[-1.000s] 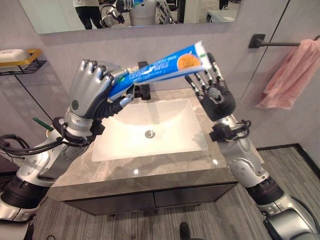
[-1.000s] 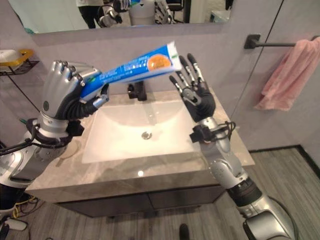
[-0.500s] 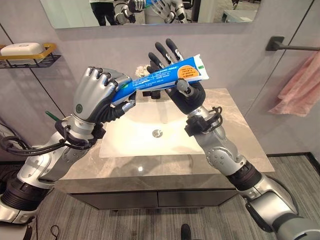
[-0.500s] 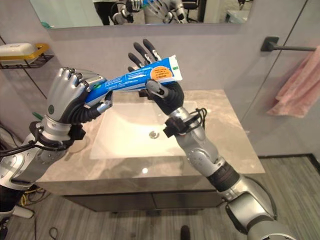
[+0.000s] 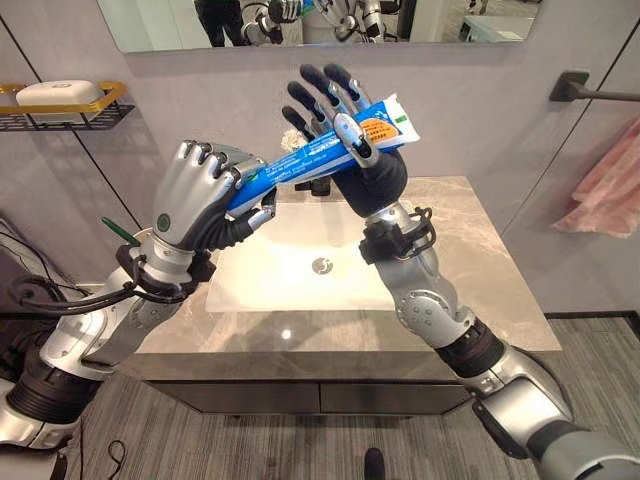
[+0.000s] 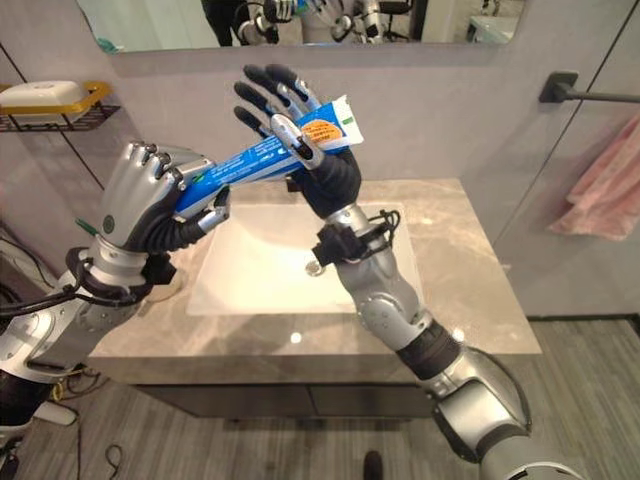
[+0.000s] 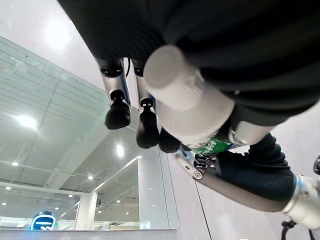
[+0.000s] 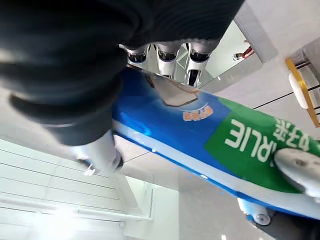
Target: Put brush and paste in cup on sink, flatten towel.
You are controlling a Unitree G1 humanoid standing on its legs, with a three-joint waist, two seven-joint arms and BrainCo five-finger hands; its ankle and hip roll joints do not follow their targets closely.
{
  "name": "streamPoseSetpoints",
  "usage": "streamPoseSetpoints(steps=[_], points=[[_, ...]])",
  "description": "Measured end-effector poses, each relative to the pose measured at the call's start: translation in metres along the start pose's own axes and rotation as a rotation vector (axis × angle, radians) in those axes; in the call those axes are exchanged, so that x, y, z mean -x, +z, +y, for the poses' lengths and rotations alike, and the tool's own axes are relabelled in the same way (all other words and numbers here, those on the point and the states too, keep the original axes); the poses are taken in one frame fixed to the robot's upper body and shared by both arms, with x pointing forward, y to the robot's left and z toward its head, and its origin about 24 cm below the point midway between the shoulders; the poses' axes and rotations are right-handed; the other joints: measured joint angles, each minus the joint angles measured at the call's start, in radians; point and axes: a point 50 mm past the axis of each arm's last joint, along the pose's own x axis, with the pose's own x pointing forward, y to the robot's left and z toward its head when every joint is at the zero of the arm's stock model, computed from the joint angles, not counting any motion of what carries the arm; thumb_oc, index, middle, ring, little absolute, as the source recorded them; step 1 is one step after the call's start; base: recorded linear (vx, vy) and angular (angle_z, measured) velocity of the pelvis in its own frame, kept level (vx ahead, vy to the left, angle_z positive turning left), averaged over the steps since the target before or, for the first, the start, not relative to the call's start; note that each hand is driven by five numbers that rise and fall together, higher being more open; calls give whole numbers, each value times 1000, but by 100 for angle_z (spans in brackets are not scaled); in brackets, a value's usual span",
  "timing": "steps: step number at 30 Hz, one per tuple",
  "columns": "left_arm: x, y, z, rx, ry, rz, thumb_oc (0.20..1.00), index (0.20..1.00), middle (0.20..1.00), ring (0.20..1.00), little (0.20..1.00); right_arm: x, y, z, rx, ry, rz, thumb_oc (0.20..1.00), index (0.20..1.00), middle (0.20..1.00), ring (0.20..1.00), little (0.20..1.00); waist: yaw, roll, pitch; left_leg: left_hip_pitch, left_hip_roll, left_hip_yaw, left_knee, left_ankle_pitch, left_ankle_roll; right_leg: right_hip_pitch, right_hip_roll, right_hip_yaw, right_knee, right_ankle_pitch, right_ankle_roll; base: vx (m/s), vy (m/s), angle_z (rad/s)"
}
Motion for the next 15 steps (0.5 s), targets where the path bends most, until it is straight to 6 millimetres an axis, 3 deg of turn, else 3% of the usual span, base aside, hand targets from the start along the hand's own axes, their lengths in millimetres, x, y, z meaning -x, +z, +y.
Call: streamPoseSetpoints(steps=[14,15], points=[[8,9,-14,126,43,83,200,200,200,200,200,-2,-1,5,-28,-19,-16,200,200,200,200,200,-1,3,2,3,1,-1,4,0,0,4,0,-2,0,-1,0,0,0,0],[9,9,-15,138,45,93,310,310,310,310,310,-2,-2,6,-33,-21,-18,200,200,200,200,200,-2,3,2,3,1,-1,4,0,0,4,0,-2,0,-1,0,0,0,0]])
